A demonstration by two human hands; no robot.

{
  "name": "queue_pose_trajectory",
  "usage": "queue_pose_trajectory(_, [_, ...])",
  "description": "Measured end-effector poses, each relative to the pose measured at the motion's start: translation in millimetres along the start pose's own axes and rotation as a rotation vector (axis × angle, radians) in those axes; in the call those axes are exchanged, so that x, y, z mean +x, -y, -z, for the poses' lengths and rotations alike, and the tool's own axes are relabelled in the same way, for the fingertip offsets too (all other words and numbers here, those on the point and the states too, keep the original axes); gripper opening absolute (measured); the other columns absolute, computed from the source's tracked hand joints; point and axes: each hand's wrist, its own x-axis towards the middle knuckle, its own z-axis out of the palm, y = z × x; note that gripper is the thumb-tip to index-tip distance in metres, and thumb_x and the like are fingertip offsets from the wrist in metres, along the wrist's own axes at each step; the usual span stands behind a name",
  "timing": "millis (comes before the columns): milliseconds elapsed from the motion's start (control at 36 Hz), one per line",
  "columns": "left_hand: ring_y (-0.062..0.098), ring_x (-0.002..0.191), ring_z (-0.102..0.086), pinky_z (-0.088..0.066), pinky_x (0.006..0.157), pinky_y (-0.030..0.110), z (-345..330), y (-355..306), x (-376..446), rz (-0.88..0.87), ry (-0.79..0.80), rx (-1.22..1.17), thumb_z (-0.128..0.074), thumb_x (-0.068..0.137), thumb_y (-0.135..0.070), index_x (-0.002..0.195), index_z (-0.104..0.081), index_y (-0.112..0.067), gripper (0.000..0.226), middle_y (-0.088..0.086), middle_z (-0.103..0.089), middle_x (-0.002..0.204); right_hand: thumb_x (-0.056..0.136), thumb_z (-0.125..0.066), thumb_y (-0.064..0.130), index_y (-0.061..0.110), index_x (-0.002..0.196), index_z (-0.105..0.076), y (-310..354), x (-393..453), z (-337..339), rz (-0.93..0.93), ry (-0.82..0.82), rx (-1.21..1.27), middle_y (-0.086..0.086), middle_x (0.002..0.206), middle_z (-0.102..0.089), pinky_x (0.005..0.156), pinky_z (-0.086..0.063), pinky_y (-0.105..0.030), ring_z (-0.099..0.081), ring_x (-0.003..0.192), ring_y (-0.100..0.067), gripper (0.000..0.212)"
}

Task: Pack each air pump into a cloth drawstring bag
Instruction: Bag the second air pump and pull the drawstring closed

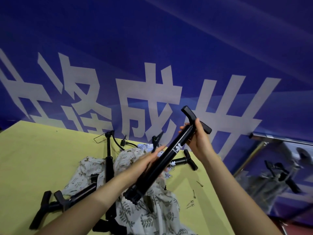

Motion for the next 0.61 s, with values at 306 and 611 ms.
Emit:
queue_pose_trajectory(306, [0.022, 0.088, -0.064, -0.051, 0.083, 0.034, 8.0, -41.2, 29.2, -0.204, -0.397, -0.301, -0.032, 0.104, -0.028, 0.102, -0.064, -0.009, 0.037, 0.005, -0.069, 0.084, 0.097, -0.043, 0.049, 0.010, 0.089, -0.055, -18.0, -0.1, -17.3, -0.098, -0.036, -0.040, -0.008, 0.074, -0.061, 0.077, -0.051, -0.037, -0.062, 0.071, -0.024, 0.042])
queue_pose_trajectory(611, [0.029, 0.111, -0.062, -0.052, 0.094, 0.050, -4.4, -49.3, 45.7, -0.207, -0.453, -0.140, -0.031, 0.102, -0.043, 0.109, -0.057, -0.029, 0.031, 0.012, -0.059, 0.121, 0.099, -0.047, 0.036, 0.008, 0.096, -0.064, -26.4, -10.8, -49.1, -0.052, 0.093, -0.137, -0.008, 0.077, -0.067, 0.092, -0.048, -0.048, -0.062, 0.077, -0.024, 0.033])
